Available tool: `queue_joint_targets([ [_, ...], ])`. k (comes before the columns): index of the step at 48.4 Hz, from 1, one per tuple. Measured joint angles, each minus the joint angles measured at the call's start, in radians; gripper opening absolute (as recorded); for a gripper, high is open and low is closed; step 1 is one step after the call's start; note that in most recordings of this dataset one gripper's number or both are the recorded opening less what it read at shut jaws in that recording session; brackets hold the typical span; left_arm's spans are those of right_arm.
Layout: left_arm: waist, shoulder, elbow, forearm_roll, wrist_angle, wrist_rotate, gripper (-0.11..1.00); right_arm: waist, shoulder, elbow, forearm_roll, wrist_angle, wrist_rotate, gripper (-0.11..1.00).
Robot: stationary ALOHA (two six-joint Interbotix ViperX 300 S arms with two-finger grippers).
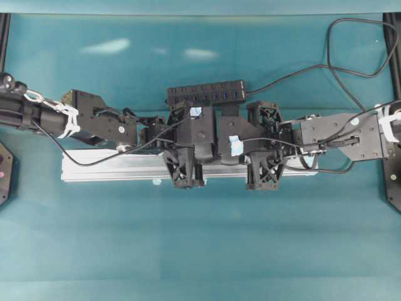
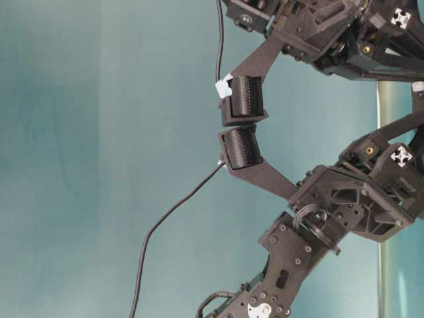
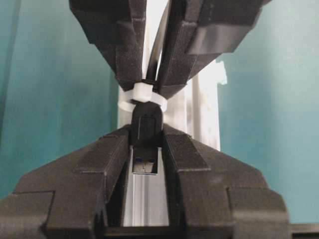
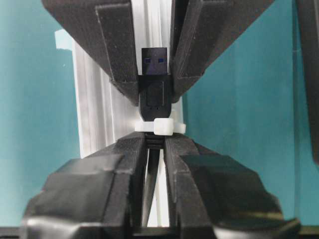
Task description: Pass the USB cable through three rings with both arms.
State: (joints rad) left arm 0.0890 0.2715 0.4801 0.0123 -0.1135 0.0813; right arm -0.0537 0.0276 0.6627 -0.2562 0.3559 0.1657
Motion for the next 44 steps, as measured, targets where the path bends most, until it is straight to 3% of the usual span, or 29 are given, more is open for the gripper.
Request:
queue_joint_targets([
  [8, 0.0, -0.003, 0.0, 0.0, 0.002, 0.0, 0.22, 0.002, -0.008, 0.012, 0.012, 0.0, 0.021, 0.13],
  [19, 0.0, -0.008, 0.011, 0.002, 0.009, 0.0, 0.22, 0.002, -0.037, 0.031, 0.014, 0.002, 0.044, 0.77],
  [22, 0.0, -0.009, 0.014, 0.002, 0.012, 0.0, 0.22, 0.002, -0.044, 0.034, 0.014, 0.002, 0.046, 0.9],
  [44, 0.0, -0.087, 0.028, 0.002, 0.104, 0.002, 0.22, -0.003, -0.092, 0.038, 0.014, -0.014, 0.046, 0.86],
])
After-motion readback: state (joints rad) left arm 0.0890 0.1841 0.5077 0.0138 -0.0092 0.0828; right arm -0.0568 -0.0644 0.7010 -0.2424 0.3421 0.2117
